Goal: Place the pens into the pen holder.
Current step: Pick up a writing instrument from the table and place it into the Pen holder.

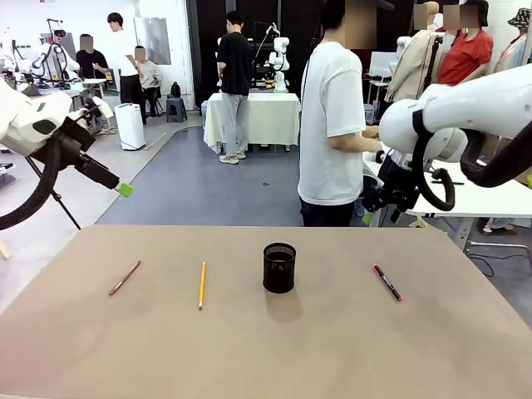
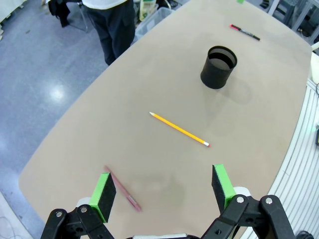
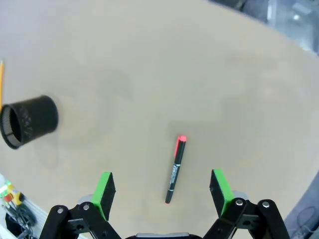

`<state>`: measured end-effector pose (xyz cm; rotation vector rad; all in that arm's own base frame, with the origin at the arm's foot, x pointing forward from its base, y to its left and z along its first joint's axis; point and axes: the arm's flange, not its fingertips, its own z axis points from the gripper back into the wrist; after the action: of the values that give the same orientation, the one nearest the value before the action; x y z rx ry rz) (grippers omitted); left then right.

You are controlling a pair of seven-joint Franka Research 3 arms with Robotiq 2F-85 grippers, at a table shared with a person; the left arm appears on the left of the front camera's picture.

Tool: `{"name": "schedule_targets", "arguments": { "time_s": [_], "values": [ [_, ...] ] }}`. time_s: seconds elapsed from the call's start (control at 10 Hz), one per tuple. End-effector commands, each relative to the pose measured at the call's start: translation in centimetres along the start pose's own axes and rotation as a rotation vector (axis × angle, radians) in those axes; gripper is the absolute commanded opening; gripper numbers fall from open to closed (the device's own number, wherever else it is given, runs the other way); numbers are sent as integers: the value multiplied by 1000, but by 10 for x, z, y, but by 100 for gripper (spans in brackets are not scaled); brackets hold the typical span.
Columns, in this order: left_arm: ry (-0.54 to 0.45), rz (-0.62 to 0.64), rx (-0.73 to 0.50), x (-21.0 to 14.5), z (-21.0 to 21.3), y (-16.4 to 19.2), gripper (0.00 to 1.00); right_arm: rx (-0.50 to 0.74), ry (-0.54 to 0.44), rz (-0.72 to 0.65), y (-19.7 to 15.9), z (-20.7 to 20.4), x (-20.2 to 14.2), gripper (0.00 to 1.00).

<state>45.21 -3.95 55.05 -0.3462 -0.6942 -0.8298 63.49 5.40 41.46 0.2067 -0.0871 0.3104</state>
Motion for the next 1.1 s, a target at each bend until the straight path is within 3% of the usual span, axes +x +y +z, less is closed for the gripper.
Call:
{"name": "schedule_targets", "arguments": {
  "time_s": [0.0,0.1,0.2,0.3,0.9,1.0],
  "values": [
    [-7,0,0,-2,1,0,100,-53,56,-34,1,-18,-8,100],
    [-7,0,0,-2,1,0,100,-67,26,-39,-3,-25,-16,100],
    [-7,0,0,-2,1,0,100,-78,-63,-25,-7,-21,-25,100],
    [-7,0,0,-2,1,0,100,-20,52,-10,-5,-26,-9,100],
    [-7,0,0,-2,1,0,100,-21,44,-8,-3,-29,-13,100],
    [-7,0,0,-2,1,0,100,-108,48,-56,6,-40,-13,100]
  ]
}}
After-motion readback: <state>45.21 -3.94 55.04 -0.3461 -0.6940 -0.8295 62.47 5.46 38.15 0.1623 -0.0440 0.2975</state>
